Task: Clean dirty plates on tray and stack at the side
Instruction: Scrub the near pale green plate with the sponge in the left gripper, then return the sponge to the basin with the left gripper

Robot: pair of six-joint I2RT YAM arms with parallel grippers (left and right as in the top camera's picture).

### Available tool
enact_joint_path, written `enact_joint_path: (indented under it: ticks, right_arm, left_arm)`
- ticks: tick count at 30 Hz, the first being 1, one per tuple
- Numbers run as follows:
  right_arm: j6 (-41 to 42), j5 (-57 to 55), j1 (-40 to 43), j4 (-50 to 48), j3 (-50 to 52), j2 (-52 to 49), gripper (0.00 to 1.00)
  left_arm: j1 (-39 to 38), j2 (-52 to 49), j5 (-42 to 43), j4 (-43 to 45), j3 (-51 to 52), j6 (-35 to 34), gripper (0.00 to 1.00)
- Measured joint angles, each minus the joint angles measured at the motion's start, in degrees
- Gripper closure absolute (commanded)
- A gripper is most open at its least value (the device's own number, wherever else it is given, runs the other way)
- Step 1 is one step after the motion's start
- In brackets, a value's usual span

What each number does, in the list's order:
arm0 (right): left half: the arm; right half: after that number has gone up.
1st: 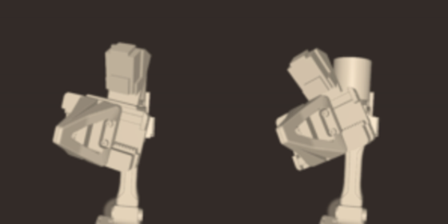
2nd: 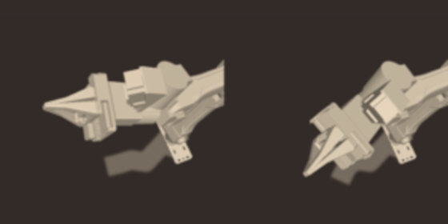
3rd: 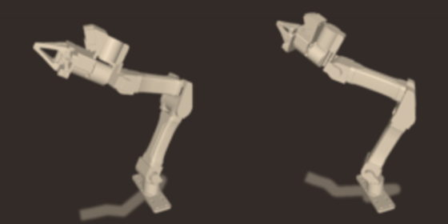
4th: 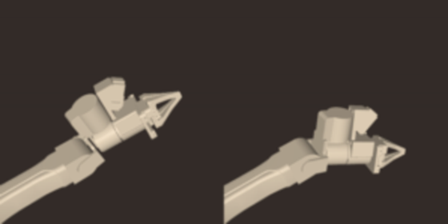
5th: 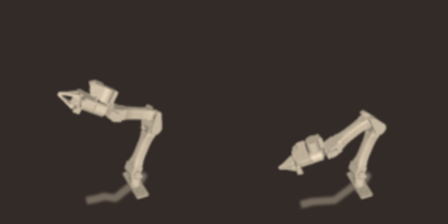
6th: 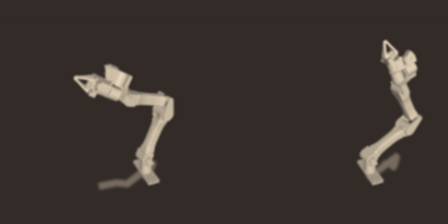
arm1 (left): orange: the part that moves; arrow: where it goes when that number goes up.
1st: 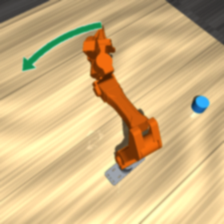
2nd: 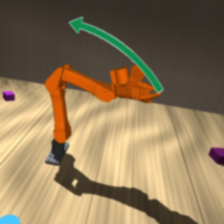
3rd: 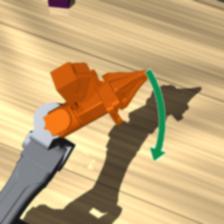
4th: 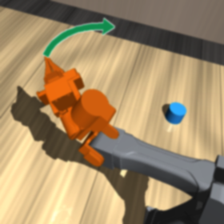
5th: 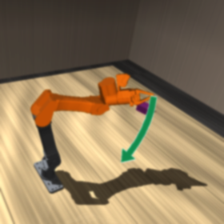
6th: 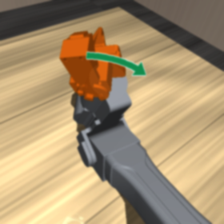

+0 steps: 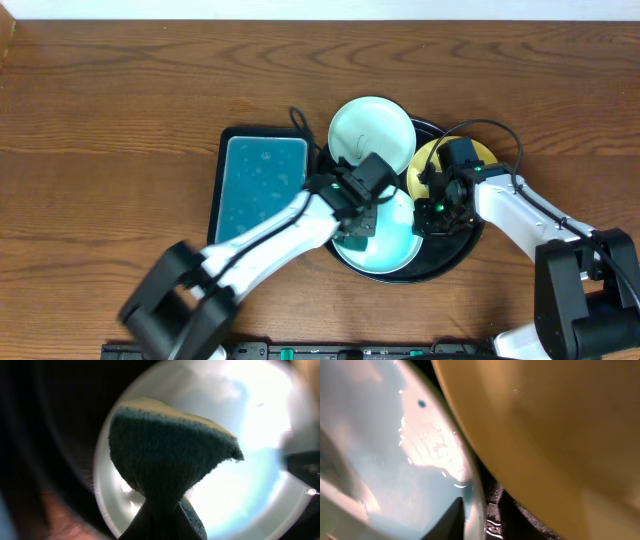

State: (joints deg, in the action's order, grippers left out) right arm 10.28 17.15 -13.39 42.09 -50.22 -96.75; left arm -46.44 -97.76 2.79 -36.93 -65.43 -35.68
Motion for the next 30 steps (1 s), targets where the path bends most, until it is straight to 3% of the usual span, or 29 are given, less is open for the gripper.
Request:
enact_joint_path:
  ticks: [5,8,9,19,26,30]
  right_arm:
    - [0.00,0.00,-0.04,-0.35,0.02,0.00,0.78]
    - [-0.07,-0.70,-0.87,-1.92,0.70,0.35,0.97]
    - [-0.11,-0.98,-1.05,-3.08,1.11,0.48,0.99]
    - [-0.09,1.60,-1.46,-6.88,2.49,1.14,0.99]
    - [-2.43,6.93,-2.14,-7.69,2.49,1.14,0.99]
    - [-3.34,4.42,-2.49,-7.37,2.49,5.49,0.99]
  left_arm:
    - [5.09,8.00,-0.33,-3.15,0.00,2.99,0.93]
    - [11.39,9.16,-0.76,-5.88,0.00,5.16,0.92]
    - [13.09,9.14,-1.07,-6.43,0.00,5.95,0.92]
    - [24.98,9.16,-1.46,-7.67,2.01,13.49,0.93]
    - [27.58,9.16,-1.49,-7.74,3.80,13.90,0.92]
    - [27.58,9.16,-1.49,-7.72,4.35,14.62,0.92]
